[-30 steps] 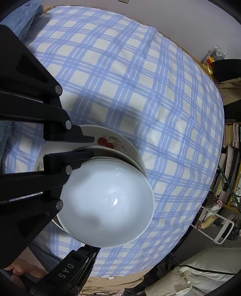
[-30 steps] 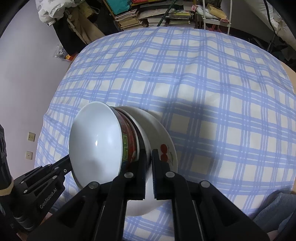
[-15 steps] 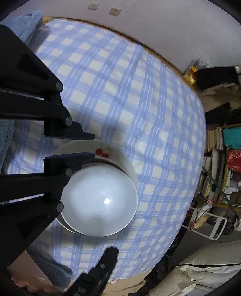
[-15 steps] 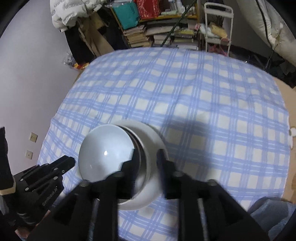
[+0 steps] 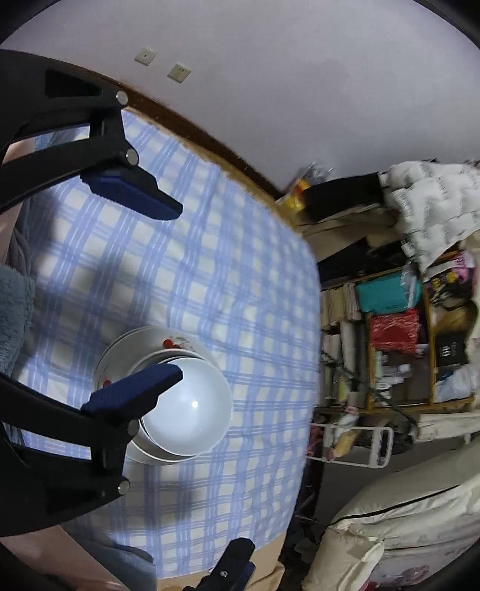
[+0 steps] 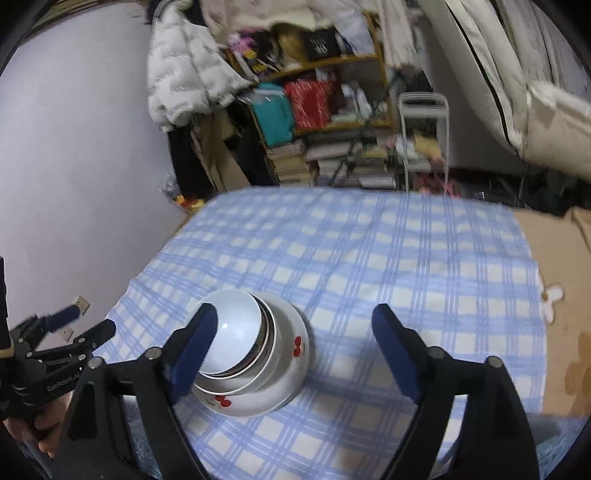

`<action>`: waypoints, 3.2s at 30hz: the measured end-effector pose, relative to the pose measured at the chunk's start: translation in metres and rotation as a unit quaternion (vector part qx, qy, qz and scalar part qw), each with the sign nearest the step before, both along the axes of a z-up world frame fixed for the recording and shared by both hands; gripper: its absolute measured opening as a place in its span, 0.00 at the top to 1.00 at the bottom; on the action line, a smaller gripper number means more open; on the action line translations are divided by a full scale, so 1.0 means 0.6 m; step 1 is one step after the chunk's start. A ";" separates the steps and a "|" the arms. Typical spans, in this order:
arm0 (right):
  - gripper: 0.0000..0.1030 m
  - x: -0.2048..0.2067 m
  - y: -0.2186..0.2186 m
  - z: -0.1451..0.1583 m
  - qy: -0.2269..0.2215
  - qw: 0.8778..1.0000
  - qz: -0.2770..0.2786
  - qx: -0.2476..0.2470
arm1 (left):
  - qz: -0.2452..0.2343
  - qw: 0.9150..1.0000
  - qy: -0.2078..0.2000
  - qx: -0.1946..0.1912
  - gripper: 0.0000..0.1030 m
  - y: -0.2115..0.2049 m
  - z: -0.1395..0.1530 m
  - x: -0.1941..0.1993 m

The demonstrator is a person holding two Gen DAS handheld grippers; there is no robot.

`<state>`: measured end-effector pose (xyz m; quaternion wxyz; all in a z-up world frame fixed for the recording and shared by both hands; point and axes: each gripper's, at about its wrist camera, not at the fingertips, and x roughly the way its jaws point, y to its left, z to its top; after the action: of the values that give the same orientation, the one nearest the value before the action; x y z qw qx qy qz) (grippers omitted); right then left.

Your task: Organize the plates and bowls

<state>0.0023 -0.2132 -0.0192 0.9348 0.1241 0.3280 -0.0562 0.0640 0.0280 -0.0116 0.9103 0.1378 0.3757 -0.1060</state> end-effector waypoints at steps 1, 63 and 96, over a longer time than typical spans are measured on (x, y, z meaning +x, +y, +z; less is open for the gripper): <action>0.06 -0.007 0.005 0.007 -0.012 1.000 0.002 -0.013 | 0.001 1.000 -0.003 -0.004 0.18 0.003 0.004 -0.005; 0.00 -0.064 0.059 0.018 -0.105 0.990 0.000 -0.093 | 0.051 0.990 -0.130 -0.031 0.11 0.044 0.019 -0.070; 0.00 -0.064 0.059 0.019 -0.104 0.990 0.001 -0.094 | 0.044 0.991 -0.128 -0.018 0.10 0.054 0.014 -0.069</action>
<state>-0.0360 -0.1780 -0.0076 0.9714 0.0402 0.2223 -0.0729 0.0226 0.0601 -0.0030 0.9571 0.1168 0.2595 -0.0543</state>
